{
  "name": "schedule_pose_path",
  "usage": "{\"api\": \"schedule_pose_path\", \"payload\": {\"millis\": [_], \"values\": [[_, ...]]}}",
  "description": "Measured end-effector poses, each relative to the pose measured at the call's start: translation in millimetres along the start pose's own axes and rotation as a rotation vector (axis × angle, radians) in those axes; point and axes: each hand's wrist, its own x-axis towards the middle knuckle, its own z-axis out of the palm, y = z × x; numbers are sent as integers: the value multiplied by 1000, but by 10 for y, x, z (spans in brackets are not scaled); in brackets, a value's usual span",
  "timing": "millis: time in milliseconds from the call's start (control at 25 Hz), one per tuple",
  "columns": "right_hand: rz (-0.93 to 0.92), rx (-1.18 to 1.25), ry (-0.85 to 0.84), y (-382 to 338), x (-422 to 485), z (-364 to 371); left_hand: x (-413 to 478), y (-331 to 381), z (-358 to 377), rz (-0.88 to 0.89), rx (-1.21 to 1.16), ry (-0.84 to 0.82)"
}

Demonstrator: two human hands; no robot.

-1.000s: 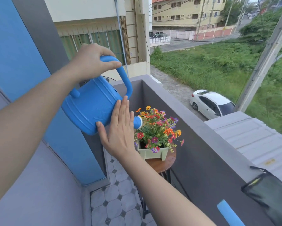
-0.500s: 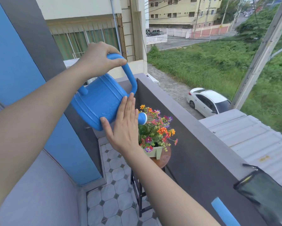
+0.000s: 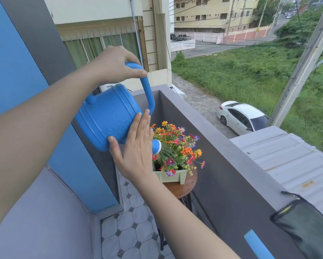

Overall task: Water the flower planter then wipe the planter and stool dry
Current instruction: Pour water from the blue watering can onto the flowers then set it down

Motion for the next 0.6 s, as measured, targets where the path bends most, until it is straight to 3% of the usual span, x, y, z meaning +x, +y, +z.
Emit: {"api": "schedule_pose_path", "payload": {"millis": [400,600], "values": [[2,-50,-173,116,435,-148,69,-52,13,-109,-28,253],[-14,29,-166,-42,303,-51,53,-124,-79,-140,32,136]]}}
